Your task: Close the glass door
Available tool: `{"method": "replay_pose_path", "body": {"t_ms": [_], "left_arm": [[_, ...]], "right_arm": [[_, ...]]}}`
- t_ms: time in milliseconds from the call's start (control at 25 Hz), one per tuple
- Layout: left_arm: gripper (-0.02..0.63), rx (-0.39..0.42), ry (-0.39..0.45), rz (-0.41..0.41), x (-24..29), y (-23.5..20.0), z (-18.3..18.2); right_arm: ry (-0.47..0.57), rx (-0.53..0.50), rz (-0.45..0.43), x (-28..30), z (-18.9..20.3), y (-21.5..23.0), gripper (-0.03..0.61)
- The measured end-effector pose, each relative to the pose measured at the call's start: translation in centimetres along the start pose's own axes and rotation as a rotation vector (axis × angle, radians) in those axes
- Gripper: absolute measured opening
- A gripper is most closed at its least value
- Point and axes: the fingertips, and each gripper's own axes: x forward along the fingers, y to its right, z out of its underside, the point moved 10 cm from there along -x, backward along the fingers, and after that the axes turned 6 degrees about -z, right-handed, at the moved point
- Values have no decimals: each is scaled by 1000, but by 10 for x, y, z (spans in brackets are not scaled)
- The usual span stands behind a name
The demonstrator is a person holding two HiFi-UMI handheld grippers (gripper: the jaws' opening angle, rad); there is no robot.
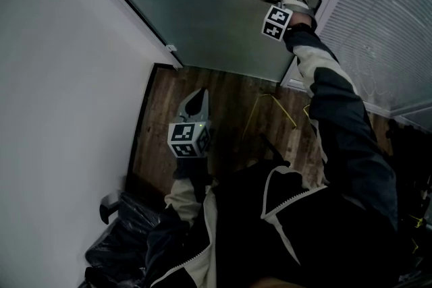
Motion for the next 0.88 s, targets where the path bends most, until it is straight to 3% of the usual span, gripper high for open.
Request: {"method": "replay_pose_path", "body": {"t_ms": [80,200,320,440,560,680,880], "left_arm": [[2,-2,-12,16,1,-2,0],[2,-21,-1,40,3,-4,-3],[2,-20,36,79,6,-1,-8],[3,-40,56,126,10,0,-12],[2,-102,66,182,12,-1,-11],[2,-113,57,259,14,3,-11],[3,-97,65,325,-1,0,-10]], "right_arm": [[58,70,40,-19,7,-4,137],[193,231,84,-64,11,-15,147],[435,585,48,-135,20,-51,85],[665,965,-62,-193,26,-96,4],[779,1237,-163,-233,25,-137,3],[767,1339,-175,-264,20,-169,2],[697,1318,-129,-299,1,-196,2]]}}
